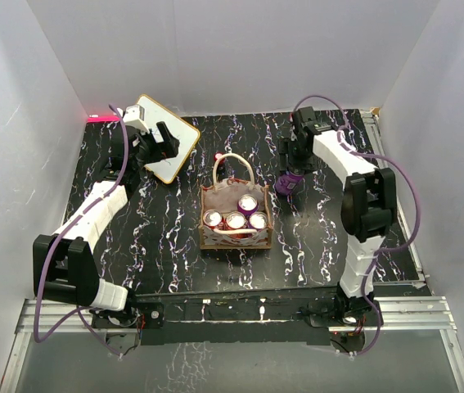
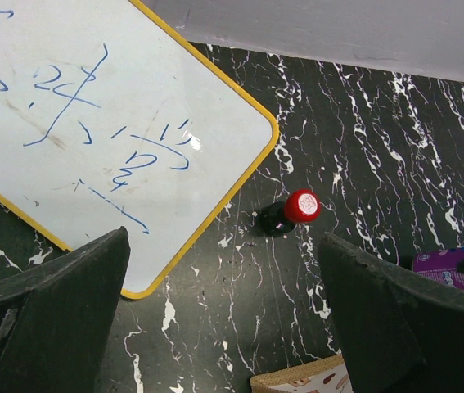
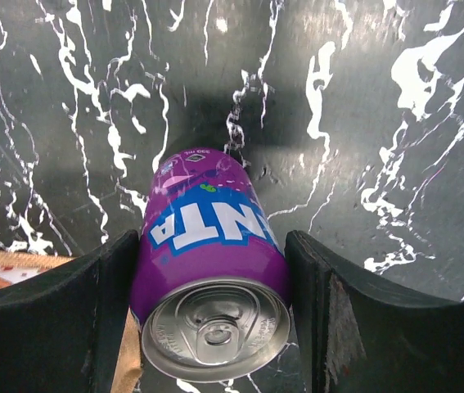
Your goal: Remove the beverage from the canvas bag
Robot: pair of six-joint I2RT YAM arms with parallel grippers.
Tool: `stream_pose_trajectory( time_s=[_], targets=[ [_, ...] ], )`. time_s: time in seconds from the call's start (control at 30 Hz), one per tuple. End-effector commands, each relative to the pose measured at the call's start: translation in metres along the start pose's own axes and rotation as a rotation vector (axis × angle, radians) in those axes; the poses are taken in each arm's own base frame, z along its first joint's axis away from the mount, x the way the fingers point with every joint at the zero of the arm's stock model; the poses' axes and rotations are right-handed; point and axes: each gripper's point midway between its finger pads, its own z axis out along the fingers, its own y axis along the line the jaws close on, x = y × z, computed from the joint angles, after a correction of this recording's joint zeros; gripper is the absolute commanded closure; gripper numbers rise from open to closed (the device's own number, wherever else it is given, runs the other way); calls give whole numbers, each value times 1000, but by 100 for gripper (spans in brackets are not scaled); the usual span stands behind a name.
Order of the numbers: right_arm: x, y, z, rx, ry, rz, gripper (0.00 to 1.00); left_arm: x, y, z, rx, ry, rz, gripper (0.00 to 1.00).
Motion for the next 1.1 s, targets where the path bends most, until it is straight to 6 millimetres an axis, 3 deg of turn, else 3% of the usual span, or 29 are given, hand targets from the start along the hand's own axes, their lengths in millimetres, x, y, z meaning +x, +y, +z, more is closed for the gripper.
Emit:
stream_pose_trajectory(
  time_s=[0.0,0.33,0.73,0.9,1.07],
  targets=[
    [-27,-3,-14,118,-29,-75,92,-35,-8,-12,14,-87,19,3],
    [-24,11,-1,233,3,-183,88,-33,-10,-12,29,-82,5,3],
    [-31,24,0,209,-28,-199,30,-38,-12,-20,32,-98,8,3],
    [-36,30,-13,187,-64,-207,16,-36,-15,-17,50,-89,-2,3],
    [-31,16,-34,234,-113,-210,9,-35,-16,-17,52,-85,-6,3]
  ],
)
